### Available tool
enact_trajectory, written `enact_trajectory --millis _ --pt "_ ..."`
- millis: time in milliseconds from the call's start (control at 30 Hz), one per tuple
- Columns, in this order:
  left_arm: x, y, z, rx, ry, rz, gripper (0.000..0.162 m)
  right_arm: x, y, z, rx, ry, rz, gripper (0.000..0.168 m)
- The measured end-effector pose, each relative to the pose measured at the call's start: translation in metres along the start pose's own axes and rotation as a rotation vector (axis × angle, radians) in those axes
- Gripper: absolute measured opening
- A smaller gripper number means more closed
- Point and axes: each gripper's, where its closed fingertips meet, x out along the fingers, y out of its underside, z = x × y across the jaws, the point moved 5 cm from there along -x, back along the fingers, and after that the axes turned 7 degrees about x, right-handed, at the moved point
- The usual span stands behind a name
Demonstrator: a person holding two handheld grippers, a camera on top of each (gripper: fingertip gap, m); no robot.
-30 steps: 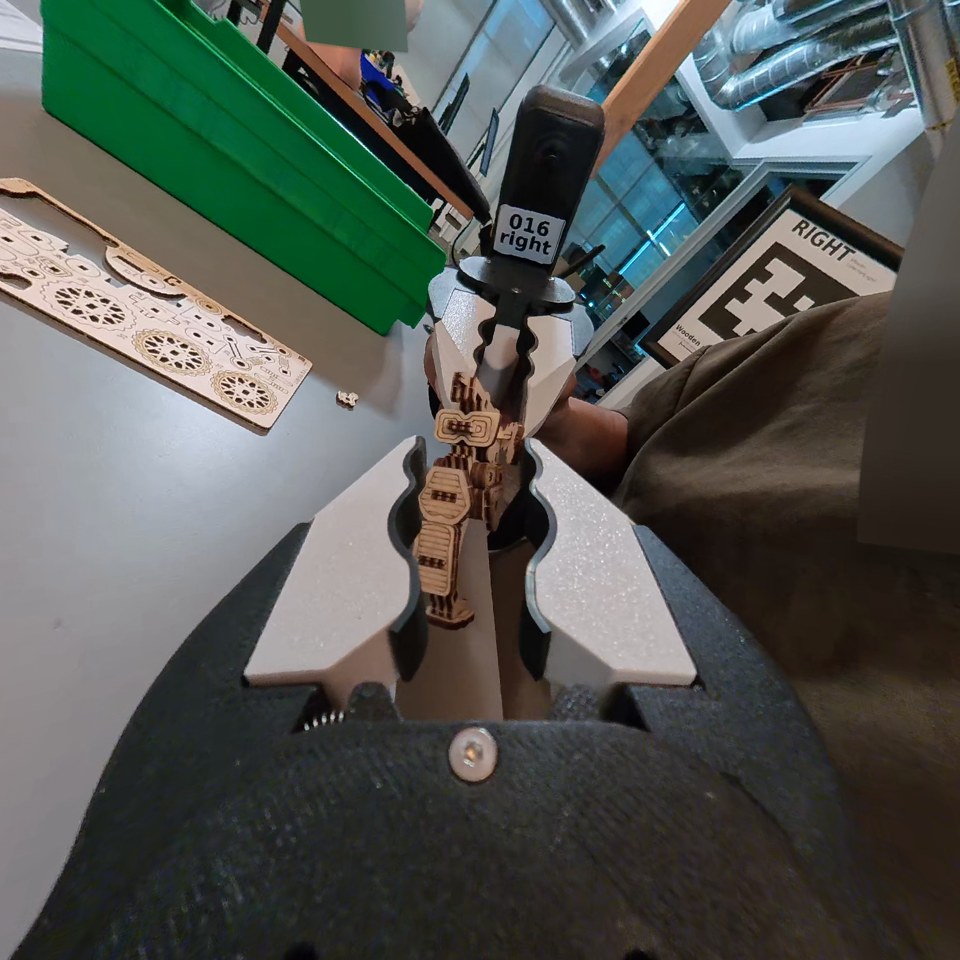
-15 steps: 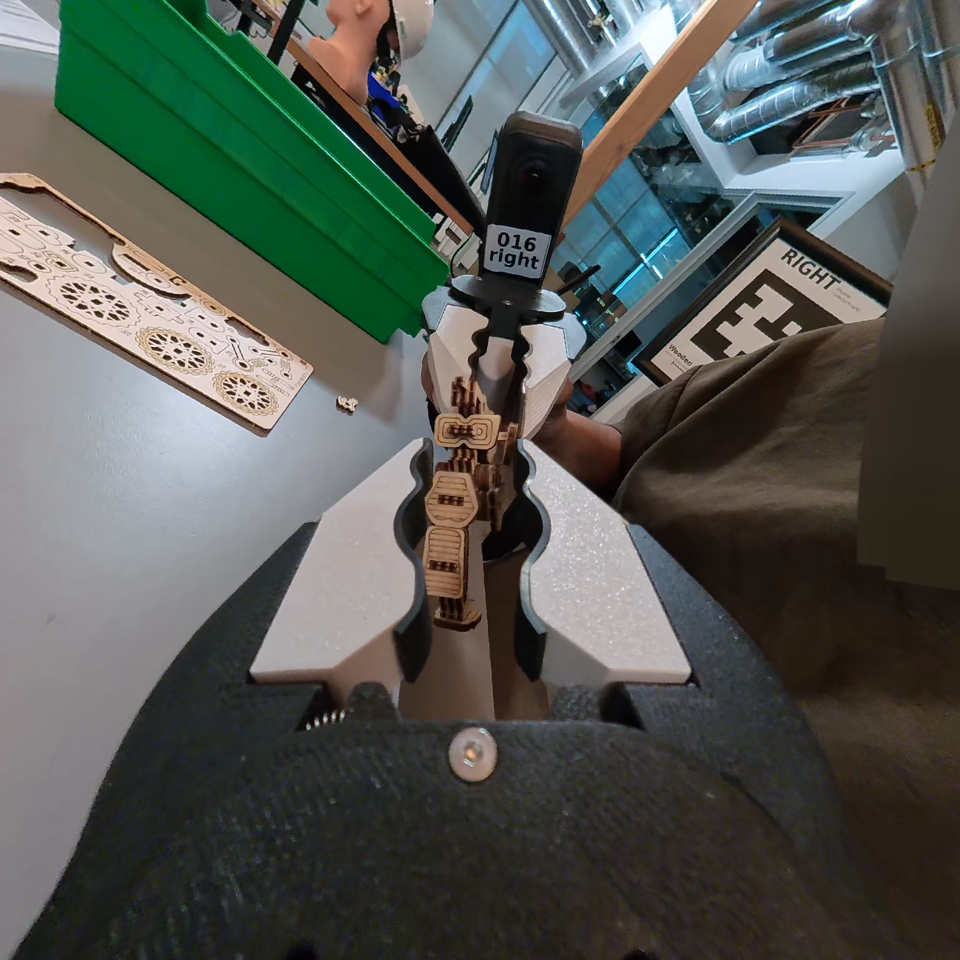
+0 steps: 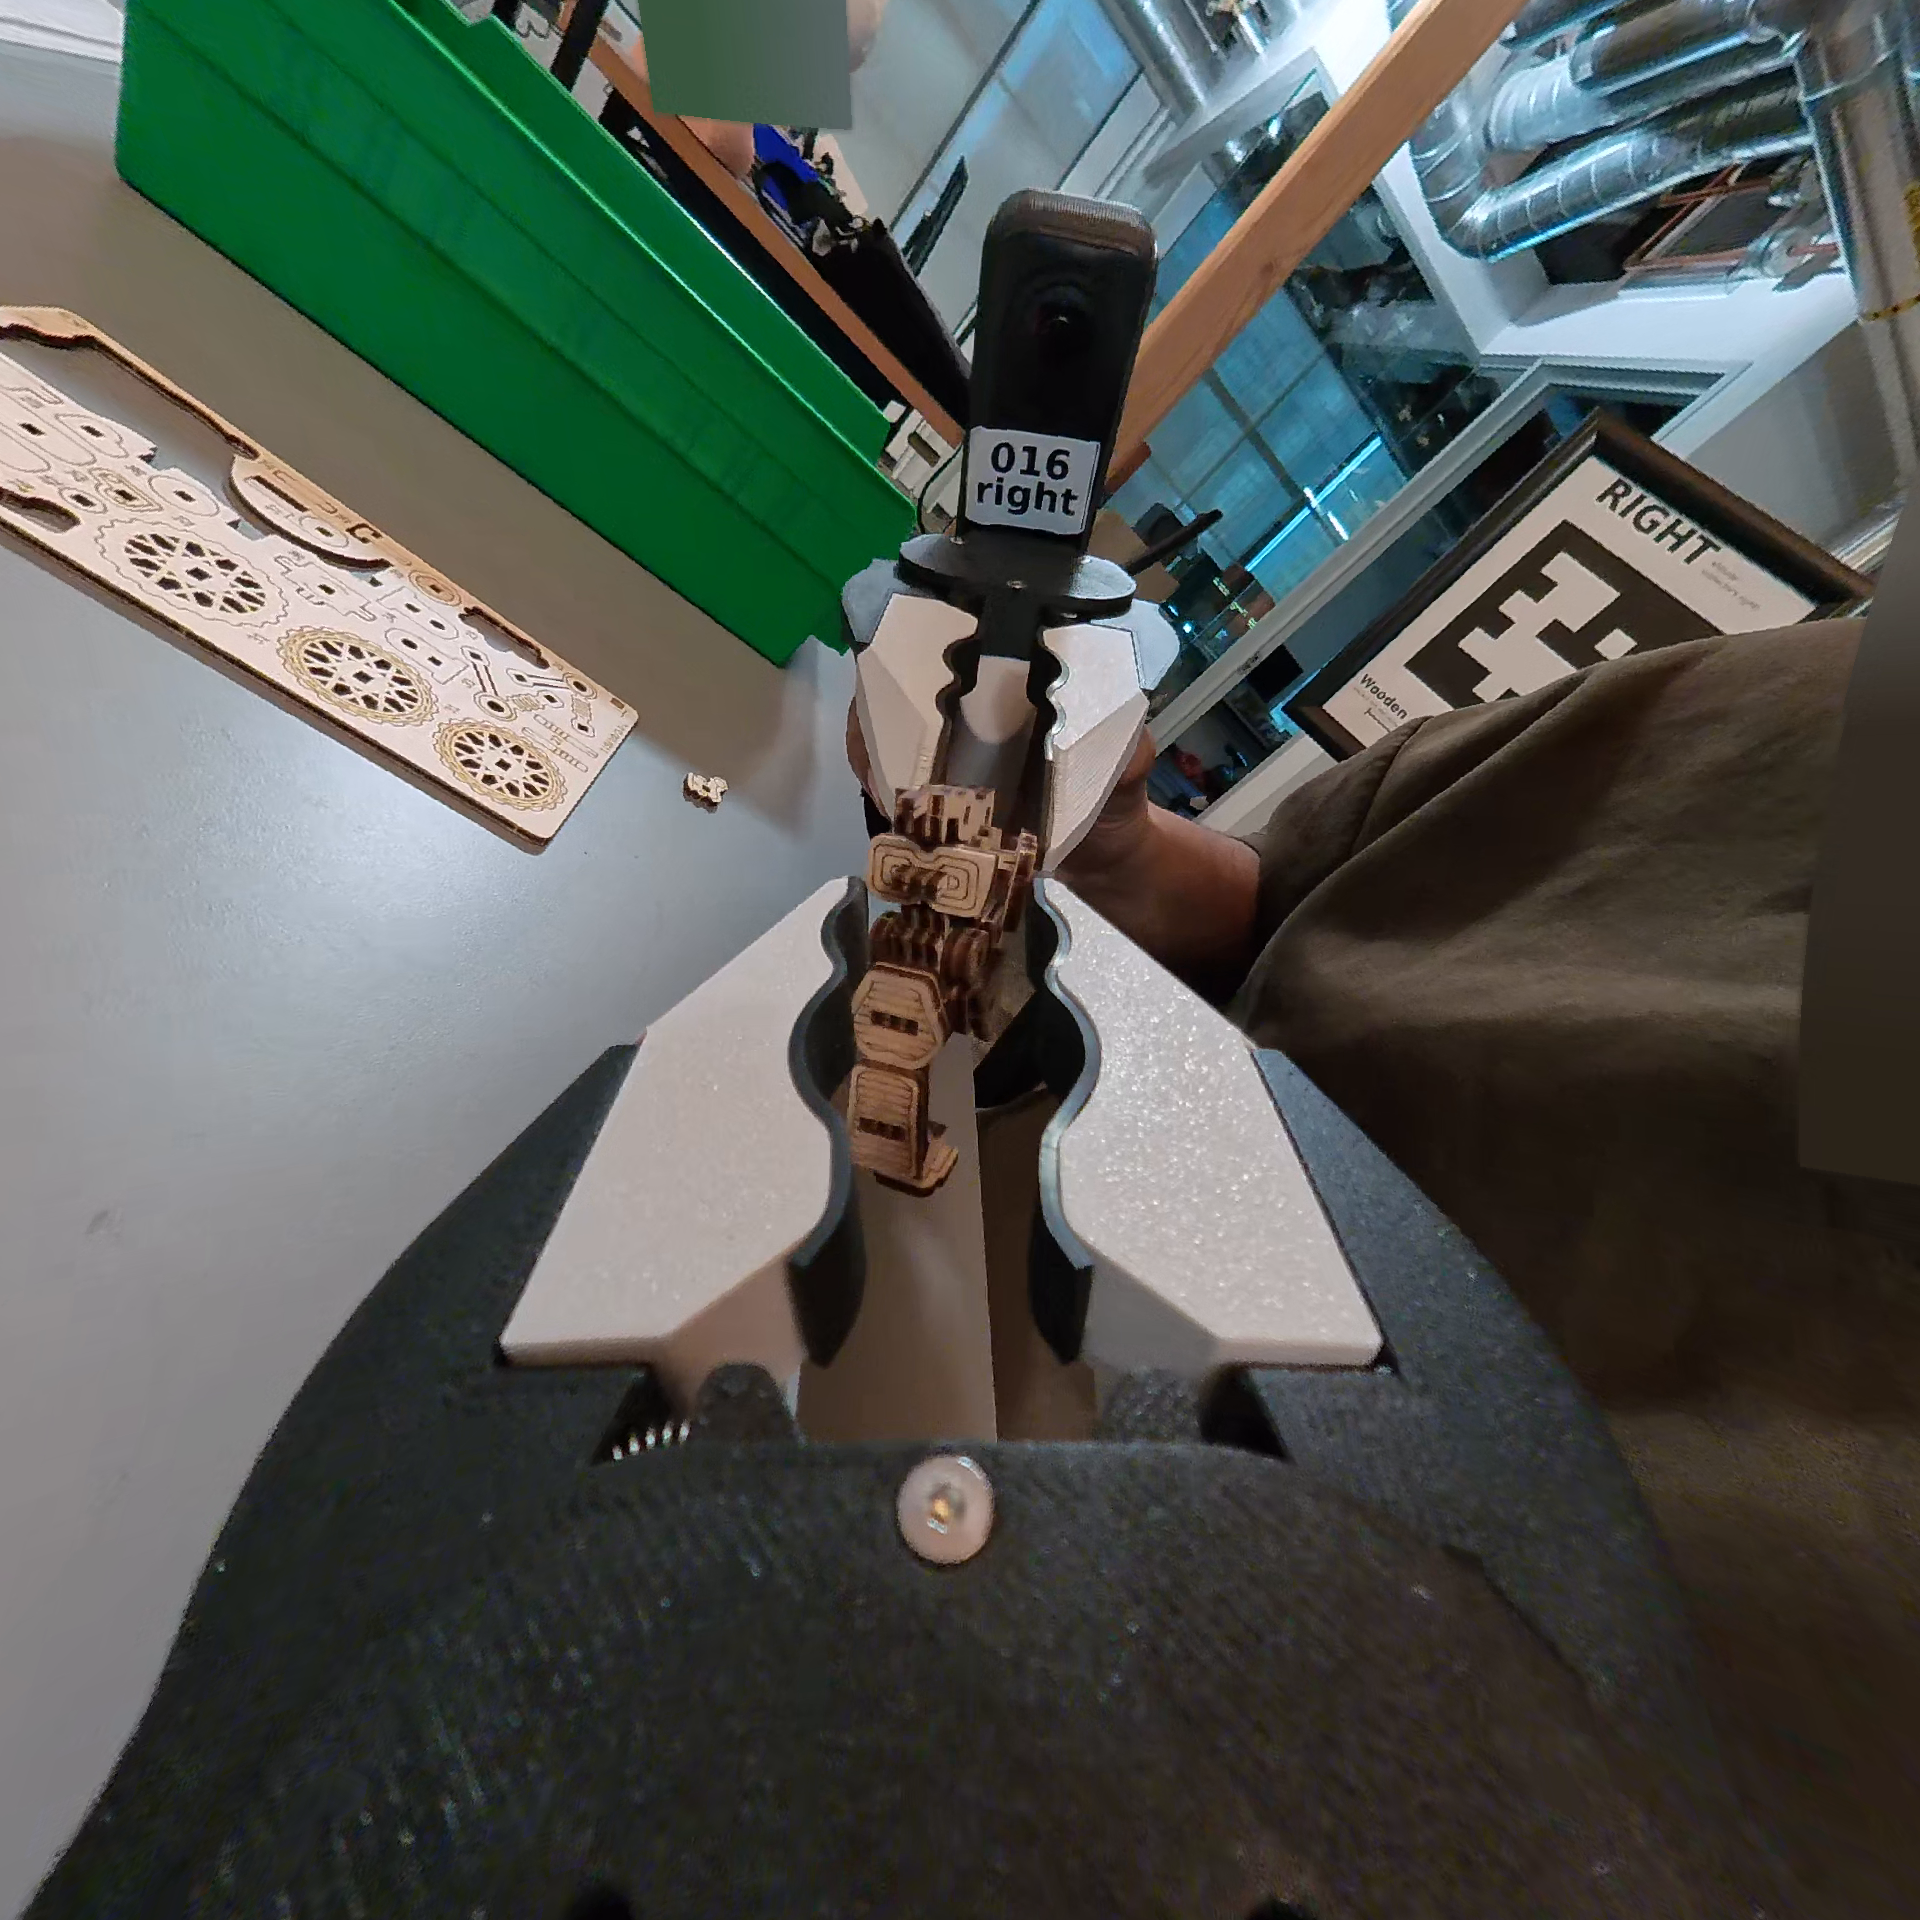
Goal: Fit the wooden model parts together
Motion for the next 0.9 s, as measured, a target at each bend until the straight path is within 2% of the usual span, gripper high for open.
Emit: enact_trajectory --millis 200,500,900 --pt "0.001 0.000 0.004 -0.023 -0.027 -0.008 0.029 0.000 0.001 -0.006 0.080 -0.001 -0.012 0.018" --pt "0.004 0.006 0.016 -0.116 -0.086 0.003 0.030 -0.002 0.008 -0.026 0.447 -0.081 -0.055 0.019" --pt "0.003 0.008 0.021 -0.197 -0.091 -0.022 0.030 -0.002 0.009 -0.030 0.482 -0.064 -0.063 0.019"
